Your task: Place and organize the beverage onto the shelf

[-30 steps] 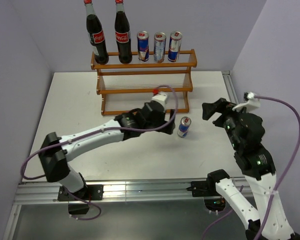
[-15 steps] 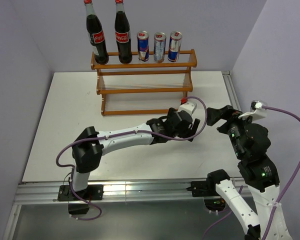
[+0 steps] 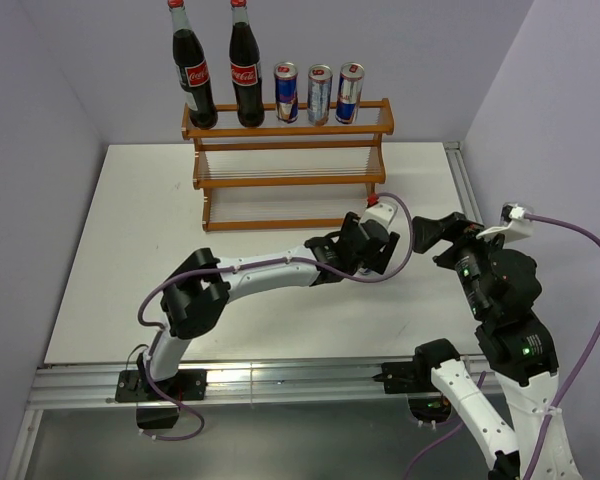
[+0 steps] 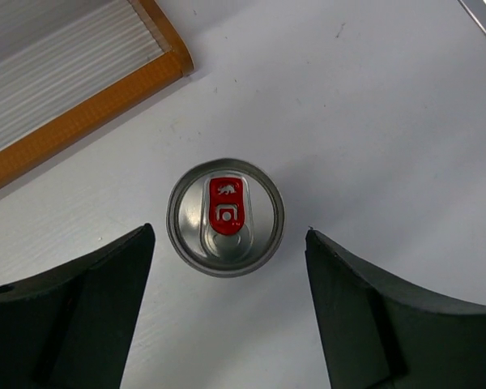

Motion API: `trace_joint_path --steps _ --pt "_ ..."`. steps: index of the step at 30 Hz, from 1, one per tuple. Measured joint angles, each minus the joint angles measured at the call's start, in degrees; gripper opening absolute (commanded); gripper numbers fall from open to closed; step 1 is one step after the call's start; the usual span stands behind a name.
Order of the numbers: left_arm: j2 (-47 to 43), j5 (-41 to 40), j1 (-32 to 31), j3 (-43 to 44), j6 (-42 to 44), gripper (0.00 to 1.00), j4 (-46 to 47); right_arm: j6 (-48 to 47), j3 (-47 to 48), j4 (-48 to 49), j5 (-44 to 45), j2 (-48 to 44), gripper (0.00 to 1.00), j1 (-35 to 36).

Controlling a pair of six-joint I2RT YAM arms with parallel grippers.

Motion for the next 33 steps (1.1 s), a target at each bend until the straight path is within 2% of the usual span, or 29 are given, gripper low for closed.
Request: trace_joint_path --steps 5,7,8,12,17,19,20,27,33 --pt "2.86 -0.22 0.31 2.82 0.79 0.79 0.94 0.00 -0.57 0.44 -0.66 0.00 1.00 -0.15" --pt "3.41 -0.20 0.35 3.08 0.79 0.73 1.36 -0.02 -0.87 0.74 -1.14 0.00 1.00 -0.20" --pt "3.52 -0.22 0.46 3.10 0.81 0.64 1.51 -0.04 -1.07 0.81 -1.44 0.00 1.00 -0.26" --pt "3.82 -0.04 1.03 3.61 1.11 0.40 1.29 -0.24 -1.70 1.42 -2.69 -0.09 1.00 -0.26" --pt "3.85 -0.59 1.49 3.63 1.11 0.21 1.18 -1.20 -3.21 3.17 -4.00 -1.29 1.00 -0.26" --pt "3.21 -1.40 1.49 2.69 0.66 0.10 1.57 -1.60 -4.48 4.35 -4.74 -2.10 1.00 -0.26" --pt "2.45 -1.92 1.49 1.46 0.46 0.01 1.79 -1.73 -5.25 4.98 -5.31 -2.51 1.00 -0.26" --pt "-8.59 -1.75 3.72 -7.85 -1.09 0.00 -3.78 -1.42 -11.54 11.43 -11.98 -3.37 1.00 -0.24" --pt "-24.00 5.95 11.13 -14.47 -3.69 0.00 -7.74 0.24 -17.09 20.48 -25.38 3.30 0.99 -0.24"
